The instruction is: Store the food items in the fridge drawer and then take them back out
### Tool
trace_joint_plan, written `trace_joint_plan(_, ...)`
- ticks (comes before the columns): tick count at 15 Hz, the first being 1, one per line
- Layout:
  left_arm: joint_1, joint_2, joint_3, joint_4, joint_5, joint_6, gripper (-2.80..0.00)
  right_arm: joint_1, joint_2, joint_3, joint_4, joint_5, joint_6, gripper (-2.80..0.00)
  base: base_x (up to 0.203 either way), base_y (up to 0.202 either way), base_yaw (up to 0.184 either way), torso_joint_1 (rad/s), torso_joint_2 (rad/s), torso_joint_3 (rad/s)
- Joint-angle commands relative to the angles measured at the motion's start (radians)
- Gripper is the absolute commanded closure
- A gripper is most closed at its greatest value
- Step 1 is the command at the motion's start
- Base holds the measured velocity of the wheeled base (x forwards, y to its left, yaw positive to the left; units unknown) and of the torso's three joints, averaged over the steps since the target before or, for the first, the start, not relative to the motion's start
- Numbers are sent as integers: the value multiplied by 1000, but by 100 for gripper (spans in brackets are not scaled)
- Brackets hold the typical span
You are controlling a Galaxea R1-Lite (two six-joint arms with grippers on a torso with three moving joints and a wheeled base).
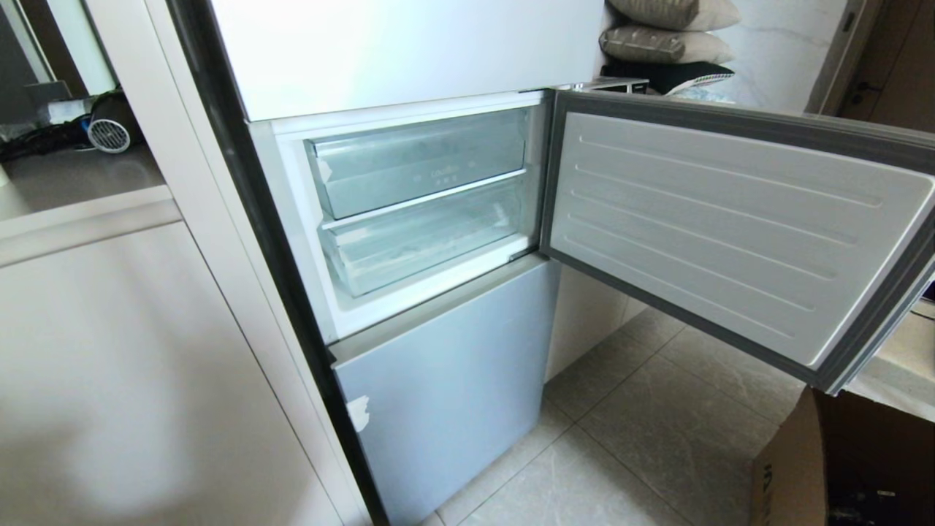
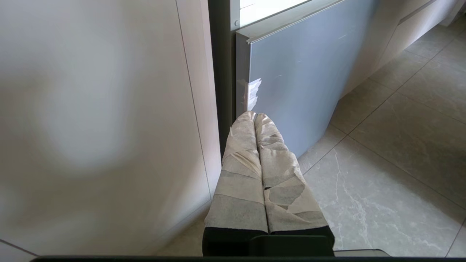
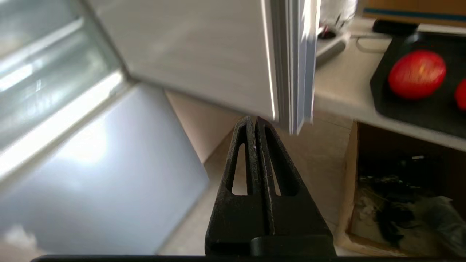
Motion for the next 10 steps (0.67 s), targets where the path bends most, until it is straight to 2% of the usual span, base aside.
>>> trace_joint_plan(1, 0, 2, 0, 1, 1, 0, 0, -88, 266, -128, -40, -6, 20, 0, 0, 0, 0, 0, 0, 0)
trace_joint_plan(3, 0, 2, 0, 1, 1, 0, 0, -266, 402, -155, -150, 0, 15, 0, 0, 0, 0, 0, 0, 0)
trace_joint_plan(5, 0, 2, 0, 1, 1, 0, 0, -412, 457, -152, -241, 53, 10, 0, 0, 0, 0, 0, 0, 0)
trace_joint_plan(10, 0, 2, 0, 1, 1, 0, 0, -629, 479, -131, -288, 193, 0, 0, 0, 0, 0, 0, 0, 0)
